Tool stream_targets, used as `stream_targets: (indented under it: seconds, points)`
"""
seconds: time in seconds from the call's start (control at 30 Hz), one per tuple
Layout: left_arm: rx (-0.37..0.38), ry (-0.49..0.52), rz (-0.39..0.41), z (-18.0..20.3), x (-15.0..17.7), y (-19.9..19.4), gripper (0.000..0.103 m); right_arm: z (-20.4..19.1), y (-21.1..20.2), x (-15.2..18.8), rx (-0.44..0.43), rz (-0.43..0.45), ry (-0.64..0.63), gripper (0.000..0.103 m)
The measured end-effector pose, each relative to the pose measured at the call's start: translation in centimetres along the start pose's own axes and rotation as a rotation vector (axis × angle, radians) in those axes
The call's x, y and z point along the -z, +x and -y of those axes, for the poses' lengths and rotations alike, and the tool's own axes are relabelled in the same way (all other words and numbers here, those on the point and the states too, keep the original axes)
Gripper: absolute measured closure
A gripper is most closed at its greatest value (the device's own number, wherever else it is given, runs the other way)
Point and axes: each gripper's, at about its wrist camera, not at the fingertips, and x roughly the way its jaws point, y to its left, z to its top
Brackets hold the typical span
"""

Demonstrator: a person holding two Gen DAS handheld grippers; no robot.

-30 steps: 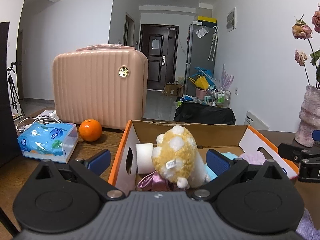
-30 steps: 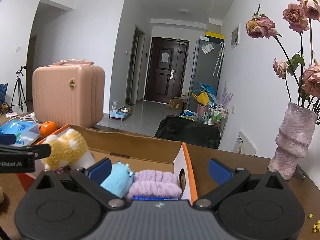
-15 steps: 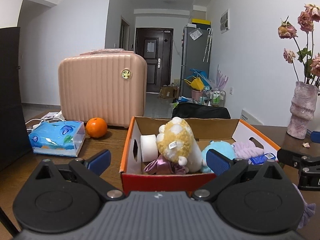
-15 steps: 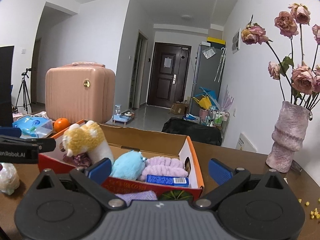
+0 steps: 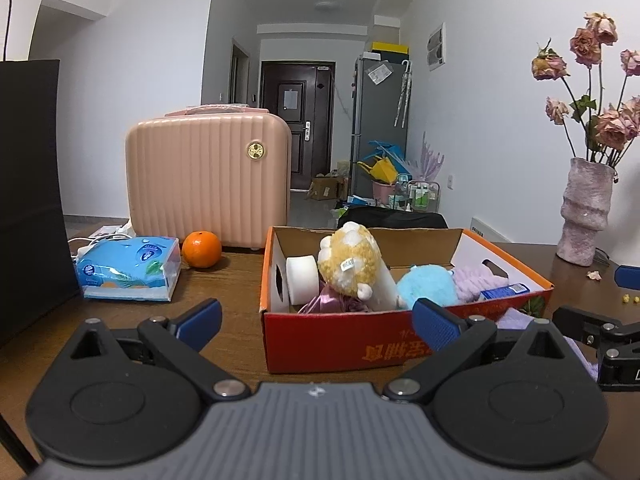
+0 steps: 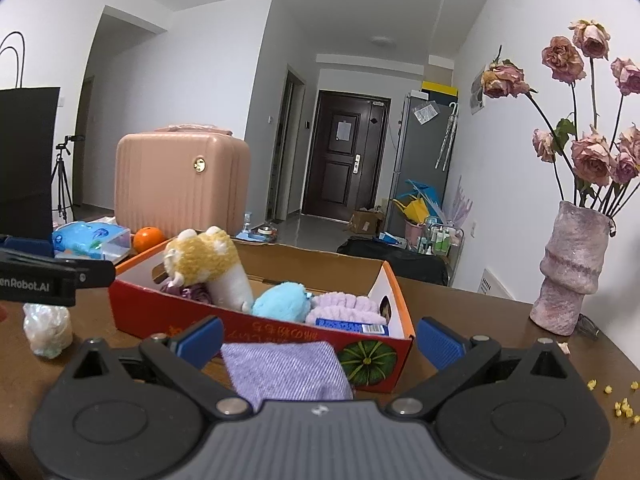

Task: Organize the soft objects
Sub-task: 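Lower right tool onto purple drawstring pouch and close on it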

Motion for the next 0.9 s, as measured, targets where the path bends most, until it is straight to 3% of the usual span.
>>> stream_targets:
  seconds: [0.5,0.9]
  points:
    - [0.018,0.019,-0.019,-0.6,1.9,-3.3,0.0,0.9,-2.8,2.3,0.015,-0.028,0.074,0.0]
    - [0.025,0.016,-0.041,-0.9,2.6,-3.6,0.0,0.8,-2.4,2.9,0.034,-0.047,0.094,0.0]
